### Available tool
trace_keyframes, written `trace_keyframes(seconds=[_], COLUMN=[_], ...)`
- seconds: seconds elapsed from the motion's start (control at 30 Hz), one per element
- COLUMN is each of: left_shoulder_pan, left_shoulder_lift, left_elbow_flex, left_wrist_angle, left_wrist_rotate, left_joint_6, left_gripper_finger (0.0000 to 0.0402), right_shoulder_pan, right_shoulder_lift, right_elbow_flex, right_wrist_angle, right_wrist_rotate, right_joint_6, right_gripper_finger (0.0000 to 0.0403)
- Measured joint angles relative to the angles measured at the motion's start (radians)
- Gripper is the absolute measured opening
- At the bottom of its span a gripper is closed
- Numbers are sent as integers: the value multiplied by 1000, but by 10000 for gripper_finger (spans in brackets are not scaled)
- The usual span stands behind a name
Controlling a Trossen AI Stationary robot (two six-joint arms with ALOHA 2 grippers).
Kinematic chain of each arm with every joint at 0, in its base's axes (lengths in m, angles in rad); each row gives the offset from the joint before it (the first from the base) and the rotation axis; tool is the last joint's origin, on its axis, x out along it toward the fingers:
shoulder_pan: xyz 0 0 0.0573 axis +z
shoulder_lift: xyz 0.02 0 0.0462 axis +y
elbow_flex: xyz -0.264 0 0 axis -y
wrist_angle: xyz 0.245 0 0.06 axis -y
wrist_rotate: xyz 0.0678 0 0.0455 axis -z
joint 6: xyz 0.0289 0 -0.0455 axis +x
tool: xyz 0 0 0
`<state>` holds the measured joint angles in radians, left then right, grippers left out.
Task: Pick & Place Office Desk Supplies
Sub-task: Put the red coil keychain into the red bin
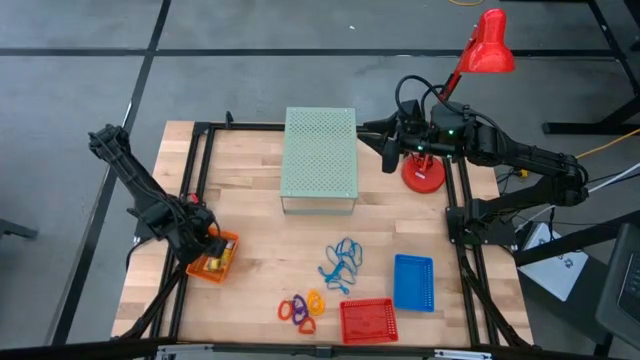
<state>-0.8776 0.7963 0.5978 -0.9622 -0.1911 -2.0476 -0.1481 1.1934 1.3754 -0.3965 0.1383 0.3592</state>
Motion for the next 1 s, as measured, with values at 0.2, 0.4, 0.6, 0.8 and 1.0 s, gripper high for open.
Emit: trace_keyframes(seconds=[0.2,0.4,0.6,0.8,1.0], left_shoulder_pan=[1,63,223,386,483], left_shoulder_lift=[-25,-35,3,97,316], left_elbow_flex=[130,240,253,255,293], left_wrist_angle=[15,228,634,684,546], left_wrist_rotate=[-432,-668,-556,-243,81], left_joint_6=[174,579,1065,1167,1197], left_gripper_finger=[210,202,191,178,166], right_shoulder_pan=[0,0,0,2,2], right_shoulder_lift=[0,0,-1,-1,-1], right_elbow_flex=[0,0,0,0,0], right_wrist_angle=[73,279,379,374,374], right_wrist_rotate=[-32,-99,-157,-188,-231], right_joint_6=[0,-8,-36,-3,4], right_gripper_finger=[206,206,206,206,206])
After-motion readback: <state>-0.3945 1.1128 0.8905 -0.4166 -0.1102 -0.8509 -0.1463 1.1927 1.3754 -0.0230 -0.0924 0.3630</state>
